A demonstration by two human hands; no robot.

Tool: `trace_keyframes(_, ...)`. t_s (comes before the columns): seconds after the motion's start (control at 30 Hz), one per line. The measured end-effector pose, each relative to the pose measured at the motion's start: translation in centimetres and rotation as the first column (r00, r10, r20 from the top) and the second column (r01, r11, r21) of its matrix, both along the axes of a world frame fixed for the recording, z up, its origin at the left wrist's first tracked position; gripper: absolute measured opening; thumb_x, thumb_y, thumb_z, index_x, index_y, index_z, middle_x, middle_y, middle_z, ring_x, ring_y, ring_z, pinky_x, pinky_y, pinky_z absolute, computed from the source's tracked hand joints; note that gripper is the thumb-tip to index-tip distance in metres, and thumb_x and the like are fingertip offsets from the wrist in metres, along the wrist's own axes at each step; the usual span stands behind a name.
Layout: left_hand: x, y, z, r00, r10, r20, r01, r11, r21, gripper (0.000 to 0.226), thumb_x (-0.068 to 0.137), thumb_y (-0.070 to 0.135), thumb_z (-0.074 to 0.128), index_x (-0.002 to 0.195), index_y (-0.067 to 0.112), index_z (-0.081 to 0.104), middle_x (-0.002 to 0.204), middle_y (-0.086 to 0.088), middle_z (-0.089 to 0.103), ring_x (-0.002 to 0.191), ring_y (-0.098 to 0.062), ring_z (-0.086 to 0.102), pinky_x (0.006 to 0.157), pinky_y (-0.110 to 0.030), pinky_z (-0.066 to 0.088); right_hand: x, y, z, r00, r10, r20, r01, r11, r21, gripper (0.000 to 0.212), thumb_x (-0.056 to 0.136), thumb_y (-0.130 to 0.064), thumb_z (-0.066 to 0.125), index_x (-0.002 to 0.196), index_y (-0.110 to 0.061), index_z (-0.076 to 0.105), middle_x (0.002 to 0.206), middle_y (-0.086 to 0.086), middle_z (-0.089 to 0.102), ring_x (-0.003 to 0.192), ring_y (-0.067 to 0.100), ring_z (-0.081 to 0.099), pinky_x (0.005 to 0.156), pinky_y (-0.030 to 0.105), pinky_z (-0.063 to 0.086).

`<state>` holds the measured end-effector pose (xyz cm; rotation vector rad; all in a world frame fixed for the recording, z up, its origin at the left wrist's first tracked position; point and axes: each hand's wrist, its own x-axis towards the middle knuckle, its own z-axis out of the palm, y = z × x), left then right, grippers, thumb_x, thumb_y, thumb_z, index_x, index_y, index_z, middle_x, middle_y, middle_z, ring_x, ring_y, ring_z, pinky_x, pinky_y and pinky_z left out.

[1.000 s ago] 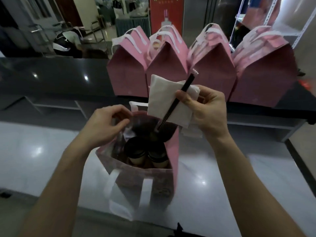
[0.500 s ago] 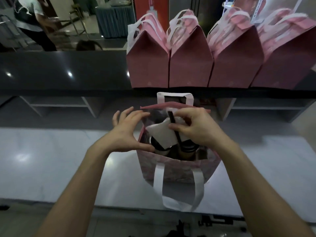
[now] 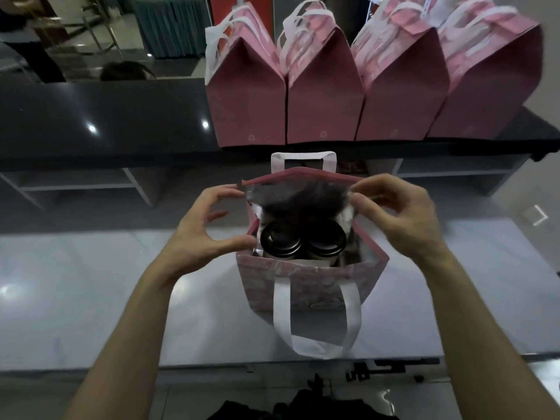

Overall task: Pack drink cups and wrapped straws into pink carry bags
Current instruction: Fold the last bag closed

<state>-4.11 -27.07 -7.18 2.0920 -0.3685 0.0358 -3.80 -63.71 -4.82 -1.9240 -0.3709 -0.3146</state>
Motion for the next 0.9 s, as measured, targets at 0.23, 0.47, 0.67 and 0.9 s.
trace_keyframes(0.23,0.1,1.3,-3.3,0.922,-0.143,-0.359,0.17,0.984,0.047,0.135,0.046,0.06,0.108,0.155,0.056,0.029,0.157,0.047,0.024,0.154,-0.019,0.041,0.119,-0.035,0.046,-1.7,-6.6,-6.4,0.804,0.251,-0.538,-0.36,0.927,-0.104,0.083,0.052,-0.072,0.097,0.121,-0.046,0.059,0.171,-0.026,0.025,0.156,0.016,0.033,0.132,0.048,0.03)
trace_keyframes(0.47,2.4,0.1,-2.5,0.908,-0.189,-0.374,0.175,0.982,-0.071,0.09,0.053,0.04,0.103,0.132,0.027,0.06,0.174,0.037,0.004,0.159,-0.015,0.032,0.12,-0.05,0.05,2.3,-5.6,-6.4,0.822,0.291,-0.489,-0.429,0.882,-0.196,0.064,0.059,-0.058,0.093,0.113,-0.051,0.061,0.172,-0.036,-0.007,0.166,0.015,0.007,0.134,0.053,0.019)
trace_keyframes(0.67,4.5,0.3,-1.8,0.913,-0.187,-0.361,0.164,0.982,-0.094,0.086,0.055,0.038,0.1,0.131,0.025,0.063,0.17,0.027,0.022,0.156,-0.012,0.035,0.121,-0.046,0.049,5.7,-5.1,-4.9,0.792,0.318,-0.521,-0.476,0.856,-0.2,0.07,0.057,-0.061,0.094,0.119,-0.045,0.065,0.173,-0.035,-0.006,0.164,0.011,0.003,0.133,0.045,0.015)
trace_keyframes(0.9,6.0,0.4,-2.2,0.923,-0.175,-0.342,0.148,0.984,-0.102,0.071,0.055,0.045,0.103,0.117,0.037,0.071,0.156,0.03,0.038,0.15,-0.018,0.044,0.114,-0.039,0.054,6.2,-4.3,-5.3,0.879,0.246,-0.409,-0.345,0.919,-0.189,0.049,0.065,-0.048,0.099,0.101,-0.033,0.069,0.154,-0.022,0.036,0.146,0.019,0.042,0.128,0.049,0.034)
